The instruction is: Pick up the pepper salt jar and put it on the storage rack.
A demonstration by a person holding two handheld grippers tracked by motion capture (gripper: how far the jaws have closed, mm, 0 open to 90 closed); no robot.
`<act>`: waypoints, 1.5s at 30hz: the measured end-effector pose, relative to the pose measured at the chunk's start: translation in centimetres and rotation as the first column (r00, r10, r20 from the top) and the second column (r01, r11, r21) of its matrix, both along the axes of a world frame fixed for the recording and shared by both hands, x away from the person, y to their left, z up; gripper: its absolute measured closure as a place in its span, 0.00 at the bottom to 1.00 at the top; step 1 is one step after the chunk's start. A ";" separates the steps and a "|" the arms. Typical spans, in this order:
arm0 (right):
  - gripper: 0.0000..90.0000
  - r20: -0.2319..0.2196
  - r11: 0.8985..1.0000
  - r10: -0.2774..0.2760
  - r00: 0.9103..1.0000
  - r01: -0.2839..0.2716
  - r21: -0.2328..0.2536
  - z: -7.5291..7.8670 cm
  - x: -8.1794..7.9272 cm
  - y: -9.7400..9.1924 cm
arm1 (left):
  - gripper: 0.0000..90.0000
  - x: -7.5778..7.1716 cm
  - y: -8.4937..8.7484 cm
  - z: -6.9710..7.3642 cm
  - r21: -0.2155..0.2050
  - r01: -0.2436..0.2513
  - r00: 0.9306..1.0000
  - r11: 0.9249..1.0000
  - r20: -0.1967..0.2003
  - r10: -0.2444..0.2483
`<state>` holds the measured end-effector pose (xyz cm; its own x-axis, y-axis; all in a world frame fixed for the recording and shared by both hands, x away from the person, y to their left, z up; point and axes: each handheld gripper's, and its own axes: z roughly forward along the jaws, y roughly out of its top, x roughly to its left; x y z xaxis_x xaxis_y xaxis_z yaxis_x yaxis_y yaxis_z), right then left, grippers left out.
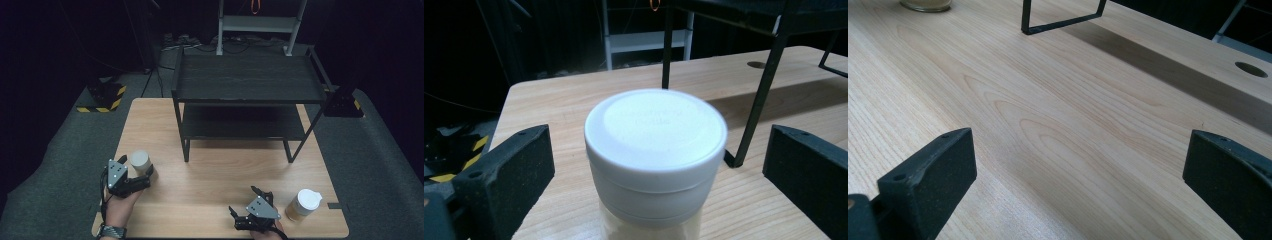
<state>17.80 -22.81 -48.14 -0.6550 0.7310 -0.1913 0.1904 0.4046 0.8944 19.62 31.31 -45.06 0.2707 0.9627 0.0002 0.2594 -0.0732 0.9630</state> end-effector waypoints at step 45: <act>0.00 -0.031 1.000 -0.019 0.999 0.019 -0.005 0.4 0.3 0.2 | 0.38 -0.1 0.1 -1.3 -0.052 0.064 0.998 0.997 0.032 -0.062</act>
